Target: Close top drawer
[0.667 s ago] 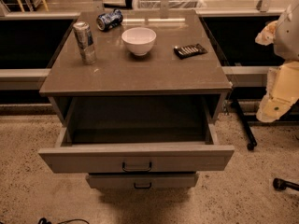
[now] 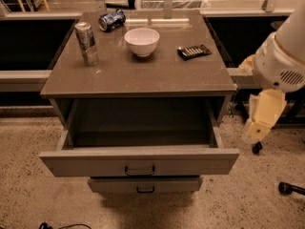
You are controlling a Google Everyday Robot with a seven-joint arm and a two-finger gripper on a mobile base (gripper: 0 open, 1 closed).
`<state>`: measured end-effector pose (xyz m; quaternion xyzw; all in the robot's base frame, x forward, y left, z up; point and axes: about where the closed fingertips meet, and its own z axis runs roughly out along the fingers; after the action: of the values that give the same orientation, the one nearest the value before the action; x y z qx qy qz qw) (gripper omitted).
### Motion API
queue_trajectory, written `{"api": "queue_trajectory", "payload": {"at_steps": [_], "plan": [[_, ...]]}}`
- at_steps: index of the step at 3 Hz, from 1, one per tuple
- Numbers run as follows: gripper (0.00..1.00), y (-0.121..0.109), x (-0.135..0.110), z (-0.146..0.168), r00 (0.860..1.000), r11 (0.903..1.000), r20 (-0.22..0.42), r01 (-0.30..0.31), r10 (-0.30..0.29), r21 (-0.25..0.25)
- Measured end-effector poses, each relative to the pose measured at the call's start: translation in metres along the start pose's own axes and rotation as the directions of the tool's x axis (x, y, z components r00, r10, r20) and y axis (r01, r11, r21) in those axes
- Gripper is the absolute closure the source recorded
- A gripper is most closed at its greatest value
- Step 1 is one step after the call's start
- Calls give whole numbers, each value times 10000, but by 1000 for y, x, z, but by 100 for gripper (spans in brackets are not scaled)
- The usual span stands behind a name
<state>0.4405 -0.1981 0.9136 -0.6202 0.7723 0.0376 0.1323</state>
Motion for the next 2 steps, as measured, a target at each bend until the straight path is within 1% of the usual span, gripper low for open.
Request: {"api": "queue_trajectory", "payload": {"at_steps": [1,2], "plan": [[23,25,-5,64,9996,9917,247,193,-163,-1274],[46,46,-10,104,9988,9794,341,403,-342,-1977]]}}
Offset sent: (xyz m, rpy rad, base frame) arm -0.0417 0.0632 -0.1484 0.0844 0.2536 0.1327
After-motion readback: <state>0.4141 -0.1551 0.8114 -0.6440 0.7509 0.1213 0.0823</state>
